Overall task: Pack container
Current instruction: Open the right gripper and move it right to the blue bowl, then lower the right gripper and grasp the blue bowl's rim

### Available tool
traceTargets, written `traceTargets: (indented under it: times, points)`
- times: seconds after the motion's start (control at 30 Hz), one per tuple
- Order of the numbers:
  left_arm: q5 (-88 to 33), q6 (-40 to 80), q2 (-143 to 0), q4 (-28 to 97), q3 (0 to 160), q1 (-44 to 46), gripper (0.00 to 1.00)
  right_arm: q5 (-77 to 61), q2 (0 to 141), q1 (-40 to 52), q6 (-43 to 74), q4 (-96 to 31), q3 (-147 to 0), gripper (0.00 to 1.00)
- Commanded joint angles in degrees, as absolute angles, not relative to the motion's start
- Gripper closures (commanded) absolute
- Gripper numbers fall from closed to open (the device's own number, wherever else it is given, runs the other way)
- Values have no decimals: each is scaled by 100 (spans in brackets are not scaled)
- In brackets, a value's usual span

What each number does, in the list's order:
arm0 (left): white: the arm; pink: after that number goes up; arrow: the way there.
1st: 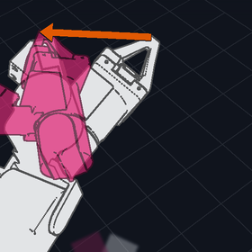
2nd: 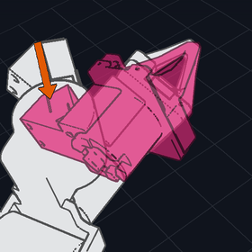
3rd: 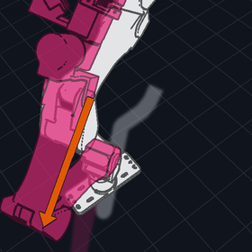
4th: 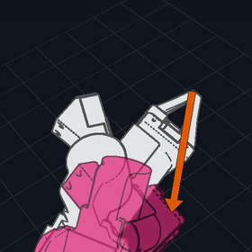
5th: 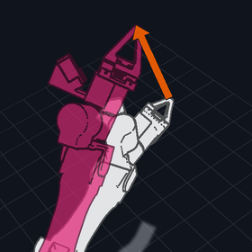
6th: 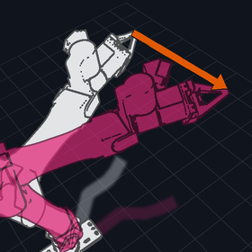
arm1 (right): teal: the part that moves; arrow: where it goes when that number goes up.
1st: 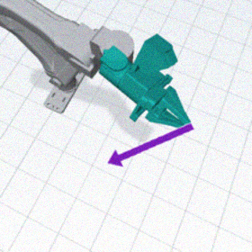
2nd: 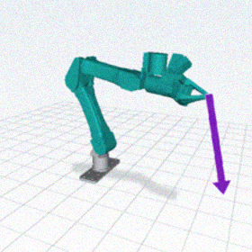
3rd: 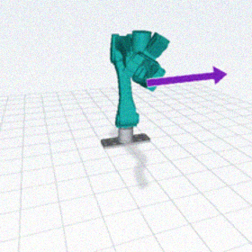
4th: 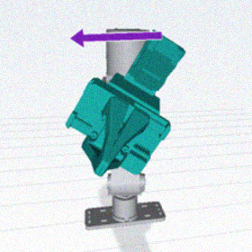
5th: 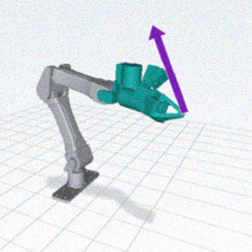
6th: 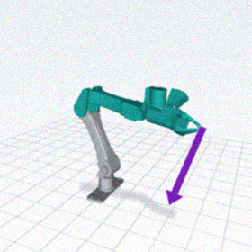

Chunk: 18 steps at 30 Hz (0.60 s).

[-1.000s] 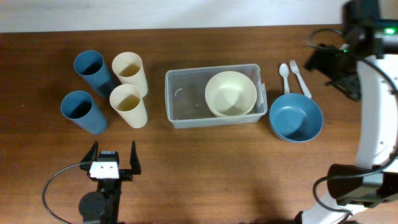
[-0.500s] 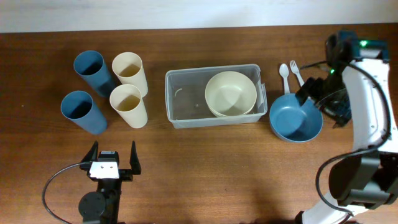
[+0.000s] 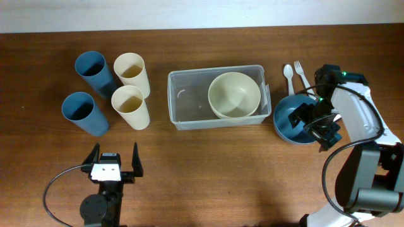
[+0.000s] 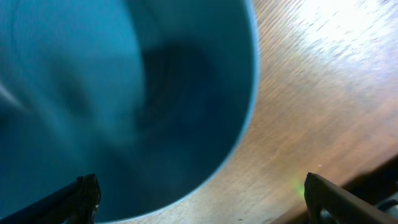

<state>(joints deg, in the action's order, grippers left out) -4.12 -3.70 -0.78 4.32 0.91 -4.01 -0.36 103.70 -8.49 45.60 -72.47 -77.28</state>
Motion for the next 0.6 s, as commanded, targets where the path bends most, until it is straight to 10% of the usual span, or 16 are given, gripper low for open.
traceTargets:
  times: [0.0,0.57]
  points:
    - [-475,-460,-30,434,54,-419,0,-259,10160,-864,4683,-7146,-7529,1]
    - [-475,-460,-30,434,54,-419,0,-456,10160,-875,4630,-6361,-6654,1]
